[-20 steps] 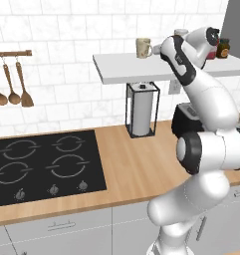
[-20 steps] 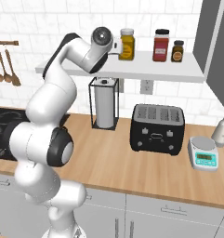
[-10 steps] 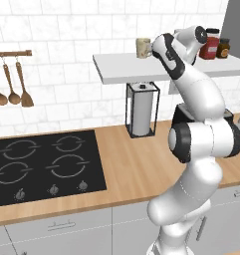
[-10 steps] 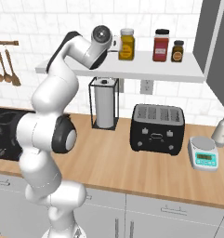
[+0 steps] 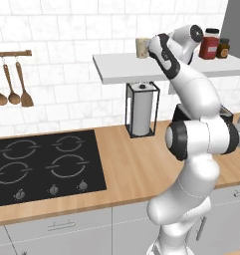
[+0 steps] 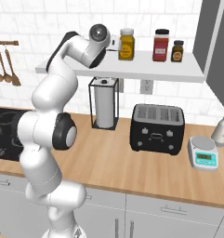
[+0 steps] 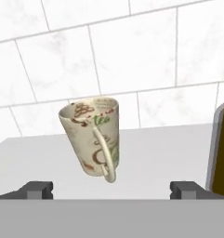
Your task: Gather all objects into one cabinet and sort the glasses and bowls to opposite sides.
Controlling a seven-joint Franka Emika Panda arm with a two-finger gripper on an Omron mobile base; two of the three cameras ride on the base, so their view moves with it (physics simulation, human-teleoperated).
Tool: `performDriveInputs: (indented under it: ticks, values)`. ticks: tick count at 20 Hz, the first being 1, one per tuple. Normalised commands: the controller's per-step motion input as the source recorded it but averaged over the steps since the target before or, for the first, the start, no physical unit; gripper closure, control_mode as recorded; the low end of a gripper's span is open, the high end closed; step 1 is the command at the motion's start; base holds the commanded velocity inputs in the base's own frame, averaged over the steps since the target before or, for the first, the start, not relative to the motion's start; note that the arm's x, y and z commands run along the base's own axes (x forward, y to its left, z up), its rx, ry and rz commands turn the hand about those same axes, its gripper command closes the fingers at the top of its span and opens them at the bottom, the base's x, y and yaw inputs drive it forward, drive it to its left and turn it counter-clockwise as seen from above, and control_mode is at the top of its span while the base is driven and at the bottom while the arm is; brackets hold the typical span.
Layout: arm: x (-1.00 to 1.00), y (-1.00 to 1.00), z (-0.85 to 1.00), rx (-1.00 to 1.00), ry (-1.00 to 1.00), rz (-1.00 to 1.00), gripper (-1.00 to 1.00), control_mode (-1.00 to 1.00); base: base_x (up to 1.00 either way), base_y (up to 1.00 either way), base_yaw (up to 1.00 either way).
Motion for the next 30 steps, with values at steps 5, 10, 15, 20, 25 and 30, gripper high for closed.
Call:
performDriveInputs:
  ticks: [5,10,15,20,25,30]
  values:
    - [0.24,0.11,-0.08,-0.04,0.0,0.0,-1.0,-1.0,0.0,0.0,0.0]
    - [0.05,0.08,0.0,-0.03,0.01,0.0,-1.0,-1.0,0.0,0.0,0.0]
    - [0.03,0.06,0.0,-0.01,0.06,0.0,-1.0,-1.0,0.0,0.0,0.0]
    - [0.0,0.11,0.0,-0.03,0.04,0.0,-1.0,-1.0,0.0,0.0,0.0]
    - [0.01,0.09,0.0,-0.04,0.01,0.0,-1.0,-1.0,0.0,0.0,0.0]
    - [0.18,0.02,0.0,-0.02,0.0,0.0,-1.0,-1.0,0.0,0.0,0.0]
